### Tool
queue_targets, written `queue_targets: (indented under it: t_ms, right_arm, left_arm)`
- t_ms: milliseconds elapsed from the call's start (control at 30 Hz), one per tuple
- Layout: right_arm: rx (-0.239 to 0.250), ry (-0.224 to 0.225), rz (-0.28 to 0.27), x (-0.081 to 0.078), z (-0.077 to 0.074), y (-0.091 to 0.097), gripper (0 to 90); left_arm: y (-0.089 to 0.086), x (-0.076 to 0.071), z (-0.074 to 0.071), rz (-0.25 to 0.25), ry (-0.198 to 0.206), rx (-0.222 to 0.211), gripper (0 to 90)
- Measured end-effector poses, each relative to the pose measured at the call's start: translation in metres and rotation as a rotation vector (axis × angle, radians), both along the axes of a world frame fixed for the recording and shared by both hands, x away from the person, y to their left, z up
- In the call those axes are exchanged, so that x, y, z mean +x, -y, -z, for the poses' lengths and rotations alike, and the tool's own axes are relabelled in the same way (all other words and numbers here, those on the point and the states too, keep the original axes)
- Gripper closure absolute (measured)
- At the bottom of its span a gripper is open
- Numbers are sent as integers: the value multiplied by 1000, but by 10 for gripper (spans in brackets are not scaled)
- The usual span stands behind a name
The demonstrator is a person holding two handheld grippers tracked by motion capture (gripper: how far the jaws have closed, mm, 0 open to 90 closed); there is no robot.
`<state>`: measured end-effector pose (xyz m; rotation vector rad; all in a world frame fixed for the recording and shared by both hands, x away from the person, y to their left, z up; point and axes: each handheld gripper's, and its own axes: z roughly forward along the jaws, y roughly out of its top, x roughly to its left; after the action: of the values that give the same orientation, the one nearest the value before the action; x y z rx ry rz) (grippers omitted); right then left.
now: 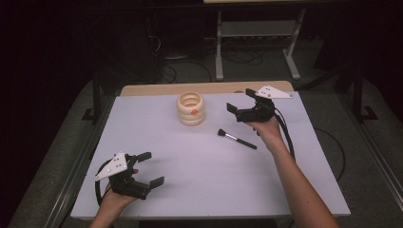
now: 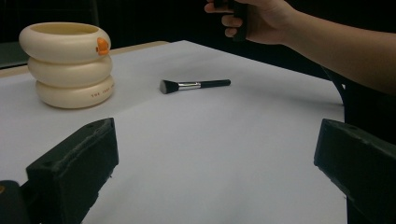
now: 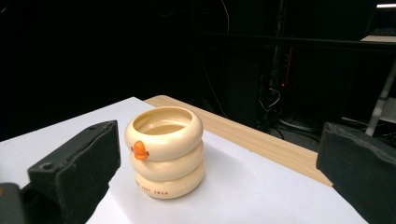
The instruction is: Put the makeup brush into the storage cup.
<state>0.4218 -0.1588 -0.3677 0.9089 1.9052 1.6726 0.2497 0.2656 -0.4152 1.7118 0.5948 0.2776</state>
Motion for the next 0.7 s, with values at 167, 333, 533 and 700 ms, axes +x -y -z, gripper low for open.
queue_targets:
  t_ms: [167, 333, 533, 700]
  right_arm:
    - [-9, -5, 3, 6, 1, -4, 0]
    - [0, -6, 8, 11, 0, -7, 0]
    - [-11, -11, 5, 16, 1, -12, 0]
    - [-16, -23, 6, 20, 3, -15, 0]
  left_arm:
    - [0, 0, 0, -2, -5, -1, 0]
    - [-2, 0, 0, 1, -1, 6, 0]
    - [0, 0, 0, 3, 1, 2, 0]
    - [-1, 0, 0, 3, 0, 1, 0]
